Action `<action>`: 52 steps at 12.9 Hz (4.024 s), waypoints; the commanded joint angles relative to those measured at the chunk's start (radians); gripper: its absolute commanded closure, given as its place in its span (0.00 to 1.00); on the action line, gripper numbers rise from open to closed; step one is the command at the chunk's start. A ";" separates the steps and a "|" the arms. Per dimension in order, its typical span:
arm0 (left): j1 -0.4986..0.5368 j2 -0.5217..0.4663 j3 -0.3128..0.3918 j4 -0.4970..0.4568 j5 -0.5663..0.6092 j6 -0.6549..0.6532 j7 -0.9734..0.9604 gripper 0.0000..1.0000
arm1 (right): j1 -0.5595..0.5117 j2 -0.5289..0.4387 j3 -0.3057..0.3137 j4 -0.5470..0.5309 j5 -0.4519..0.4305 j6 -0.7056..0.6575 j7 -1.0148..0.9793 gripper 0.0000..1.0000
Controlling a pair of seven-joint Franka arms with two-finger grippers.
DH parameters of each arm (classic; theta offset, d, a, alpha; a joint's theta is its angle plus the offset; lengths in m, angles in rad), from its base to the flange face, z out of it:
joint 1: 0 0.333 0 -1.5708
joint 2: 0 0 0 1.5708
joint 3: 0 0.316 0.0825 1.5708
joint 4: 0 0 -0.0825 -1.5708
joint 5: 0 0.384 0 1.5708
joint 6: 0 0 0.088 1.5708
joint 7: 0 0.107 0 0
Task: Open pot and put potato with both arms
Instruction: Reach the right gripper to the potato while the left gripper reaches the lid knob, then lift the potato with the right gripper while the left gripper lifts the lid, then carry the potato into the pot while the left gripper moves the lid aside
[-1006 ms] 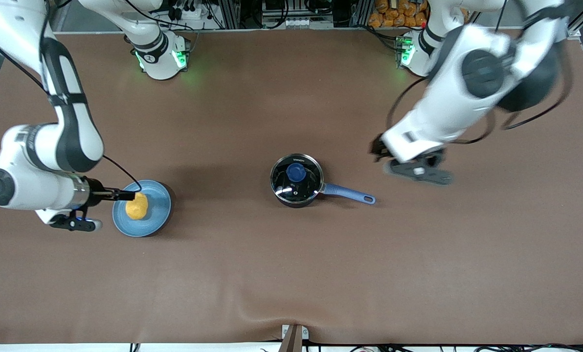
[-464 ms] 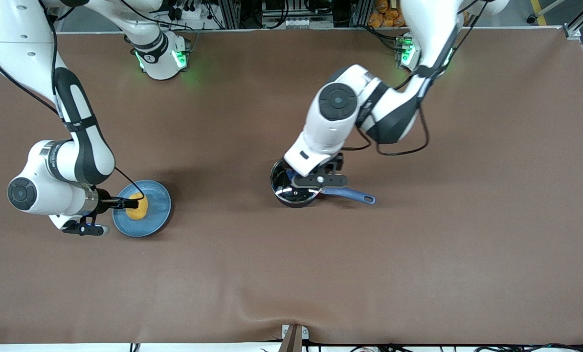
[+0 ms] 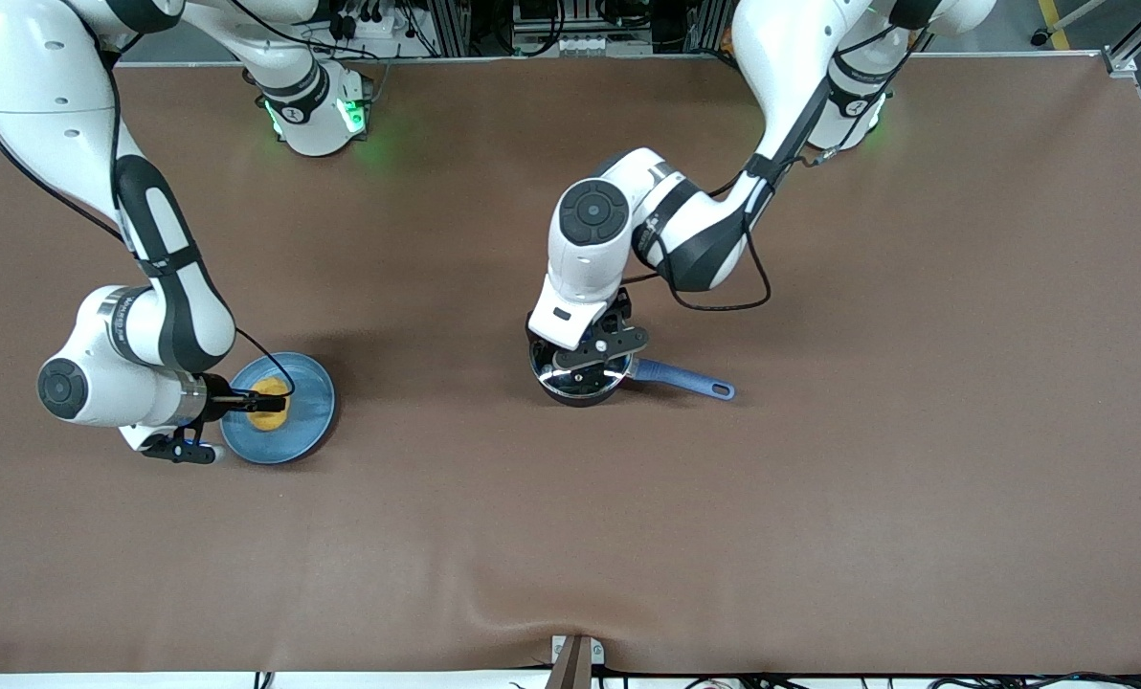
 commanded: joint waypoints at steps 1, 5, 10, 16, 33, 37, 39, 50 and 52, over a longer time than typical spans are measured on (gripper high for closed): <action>-0.023 0.026 0.014 0.021 0.053 -0.007 -0.095 0.00 | -0.006 0.023 0.008 0.004 0.027 0.025 -0.025 0.00; -0.025 0.046 0.014 0.021 0.058 -0.005 -0.139 0.00 | -0.001 0.021 0.010 0.011 0.027 0.014 -0.023 0.74; -0.025 0.053 0.014 0.021 0.063 -0.005 -0.137 0.09 | -0.003 -0.010 0.011 0.078 0.028 -0.085 -0.022 0.92; -0.019 0.007 0.014 0.025 0.061 -0.044 -0.130 1.00 | 0.028 -0.103 0.013 0.084 0.099 -0.138 -0.003 0.92; 0.707 -0.452 0.001 -0.523 -0.040 -0.075 1.011 1.00 | 0.618 -0.140 0.007 0.135 0.171 0.130 0.714 0.92; 0.733 -0.408 0.008 -0.659 0.022 0.147 1.049 1.00 | 0.752 -0.077 0.002 0.136 0.131 0.254 0.797 1.00; 0.771 -0.377 0.006 -0.719 0.032 0.266 1.052 1.00 | 0.810 -0.016 0.001 0.136 0.121 0.362 0.819 1.00; 0.767 -0.317 0.001 -0.737 0.030 0.413 1.026 0.00 | 0.858 0.177 -0.024 0.260 -0.001 0.351 0.805 1.00; 0.764 -0.387 -0.026 -0.722 0.030 0.355 1.012 0.00 | 0.852 0.204 -0.024 0.284 0.001 0.325 0.805 1.00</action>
